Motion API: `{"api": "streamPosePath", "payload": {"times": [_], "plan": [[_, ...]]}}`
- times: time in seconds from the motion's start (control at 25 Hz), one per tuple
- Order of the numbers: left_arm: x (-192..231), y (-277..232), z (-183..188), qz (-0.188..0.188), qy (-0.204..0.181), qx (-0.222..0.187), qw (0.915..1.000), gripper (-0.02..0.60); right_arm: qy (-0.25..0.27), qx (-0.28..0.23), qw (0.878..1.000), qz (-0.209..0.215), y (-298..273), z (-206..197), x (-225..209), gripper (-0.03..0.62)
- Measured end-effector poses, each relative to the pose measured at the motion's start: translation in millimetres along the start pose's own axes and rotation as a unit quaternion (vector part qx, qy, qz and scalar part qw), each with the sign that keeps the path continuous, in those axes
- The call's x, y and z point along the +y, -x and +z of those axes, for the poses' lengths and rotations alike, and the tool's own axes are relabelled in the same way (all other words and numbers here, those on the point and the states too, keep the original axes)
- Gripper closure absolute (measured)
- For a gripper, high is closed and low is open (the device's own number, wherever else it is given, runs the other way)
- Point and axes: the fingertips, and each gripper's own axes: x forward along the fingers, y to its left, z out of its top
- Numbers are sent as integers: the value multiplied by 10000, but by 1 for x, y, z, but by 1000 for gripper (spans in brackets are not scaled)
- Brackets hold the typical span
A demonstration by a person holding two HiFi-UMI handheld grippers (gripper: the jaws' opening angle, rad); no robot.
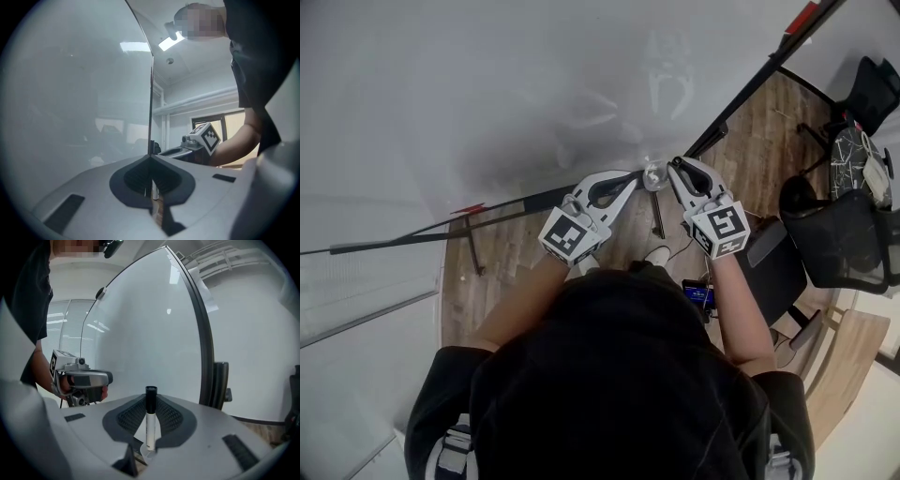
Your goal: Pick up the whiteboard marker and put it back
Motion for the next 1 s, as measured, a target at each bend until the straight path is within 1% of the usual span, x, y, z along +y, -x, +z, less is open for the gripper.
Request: {"api": "streamPosePath", "payload": {"times": [0.24,0.52,0.72,1.0], "plan": [[13,-3,-18,117,-35,116,9999,578,141,209,9996,136,-24,-27,2,531],[18,-4,-32,200,69,216,9995,578,169,342,9991,168,-39,-42,2,531],[18,-7,-43,190,72,336,9992,578,134,511,9985,148,-47,-61,-2,531],[18,-11,-47,213,79,304,9993,578,-27,724,9972,179,-53,-85,-5,531]]}}
